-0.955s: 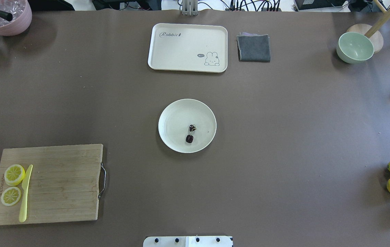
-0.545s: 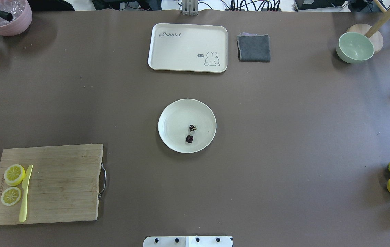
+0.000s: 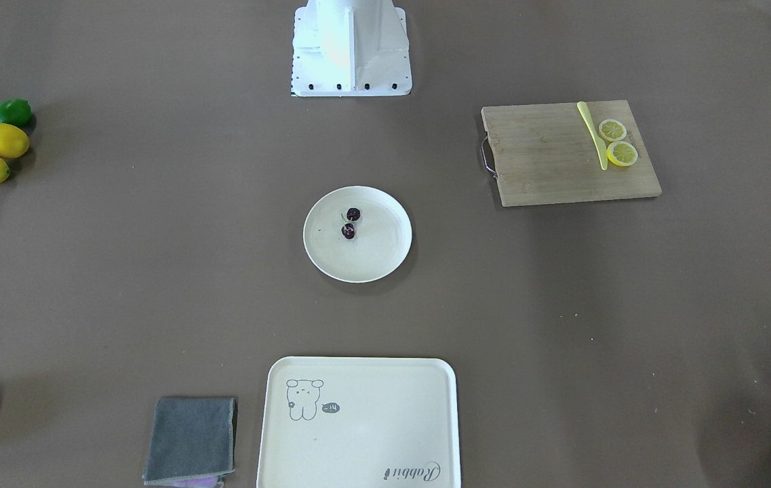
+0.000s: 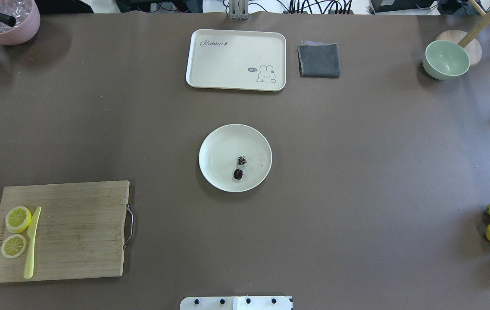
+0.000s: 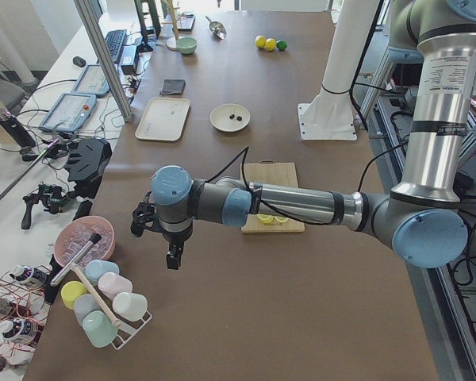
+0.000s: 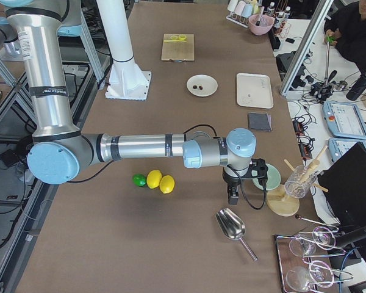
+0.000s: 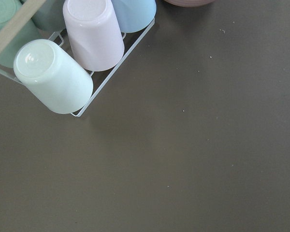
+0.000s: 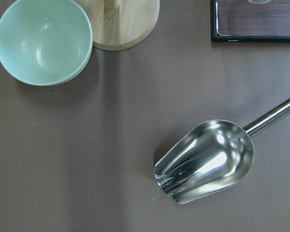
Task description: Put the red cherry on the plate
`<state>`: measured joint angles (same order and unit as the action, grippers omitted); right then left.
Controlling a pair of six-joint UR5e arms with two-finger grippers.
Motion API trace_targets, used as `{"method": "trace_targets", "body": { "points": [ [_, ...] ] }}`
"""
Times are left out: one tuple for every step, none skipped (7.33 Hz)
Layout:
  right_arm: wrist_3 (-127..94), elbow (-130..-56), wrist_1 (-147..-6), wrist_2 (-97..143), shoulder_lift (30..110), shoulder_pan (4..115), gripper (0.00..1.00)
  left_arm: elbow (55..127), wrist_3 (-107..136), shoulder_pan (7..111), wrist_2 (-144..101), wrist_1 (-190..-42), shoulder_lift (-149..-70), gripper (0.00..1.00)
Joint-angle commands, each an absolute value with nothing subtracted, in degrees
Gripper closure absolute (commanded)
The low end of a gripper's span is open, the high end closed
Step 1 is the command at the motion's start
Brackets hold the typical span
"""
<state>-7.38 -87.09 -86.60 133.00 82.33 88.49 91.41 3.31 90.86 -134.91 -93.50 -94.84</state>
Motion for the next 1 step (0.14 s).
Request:
{"method": "trace_targets", "body": {
  "points": [
    [-7.4, -87.1, -86.6, 133.1, 82.4, 88.5, 0.0, 91.4, 3.3, 90.9, -134.9, -93.4, -94.8, 0.02]
  ]
}}
